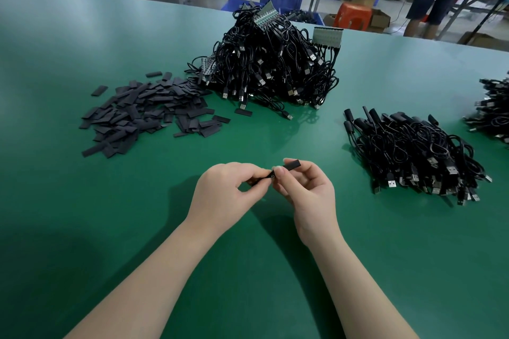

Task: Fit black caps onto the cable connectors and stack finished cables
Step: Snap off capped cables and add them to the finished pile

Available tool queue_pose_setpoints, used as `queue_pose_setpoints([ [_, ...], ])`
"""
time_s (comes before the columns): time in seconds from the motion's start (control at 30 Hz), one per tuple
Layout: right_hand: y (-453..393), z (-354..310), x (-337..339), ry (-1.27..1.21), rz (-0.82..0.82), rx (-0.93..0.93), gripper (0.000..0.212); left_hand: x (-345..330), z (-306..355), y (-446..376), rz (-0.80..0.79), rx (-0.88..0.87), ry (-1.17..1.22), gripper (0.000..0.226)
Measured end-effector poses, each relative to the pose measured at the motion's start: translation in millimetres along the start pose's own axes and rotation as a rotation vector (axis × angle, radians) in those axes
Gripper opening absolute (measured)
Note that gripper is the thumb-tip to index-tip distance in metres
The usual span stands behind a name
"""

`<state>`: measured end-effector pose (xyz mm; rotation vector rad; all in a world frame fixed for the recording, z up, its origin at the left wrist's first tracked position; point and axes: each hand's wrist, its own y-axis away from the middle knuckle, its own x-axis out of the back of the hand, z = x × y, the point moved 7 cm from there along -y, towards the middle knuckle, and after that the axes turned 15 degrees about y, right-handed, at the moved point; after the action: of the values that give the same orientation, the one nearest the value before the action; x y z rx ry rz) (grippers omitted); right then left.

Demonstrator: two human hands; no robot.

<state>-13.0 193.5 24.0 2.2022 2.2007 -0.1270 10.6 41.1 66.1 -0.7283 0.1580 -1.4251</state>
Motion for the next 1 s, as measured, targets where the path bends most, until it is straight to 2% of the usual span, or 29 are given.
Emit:
queue_pose_setpoints([
  [0.1, -1, 1, -1, -0.007, -0.017, -0.002, 0.012, 1, 3, 0, 0.019, -0.039, -0.003, 0.013],
  [0.4, -1, 1, -4, 0.018, -0.016, -0.007, 0.012, 2, 3, 1, 0.052, -0.085, -0.061, 0.015],
  [0.57, 2, -4, -3, 0.049, 0.038, 0.04, 0.026, 1, 3, 0, 0.044, -0.047, -0.041, 0.013],
  [0.77, 12, -13, -3, 0.256, 0.159, 0.143, 0.038, -1, 4, 0, 0.053, -0.029, -0.051, 0.013],
  [1.0, 13, -13, -10, 0.311, 0.127, 0.173, 0.047, 1, 2, 1, 0.071, 0.012, -0.035, 0.015],
])
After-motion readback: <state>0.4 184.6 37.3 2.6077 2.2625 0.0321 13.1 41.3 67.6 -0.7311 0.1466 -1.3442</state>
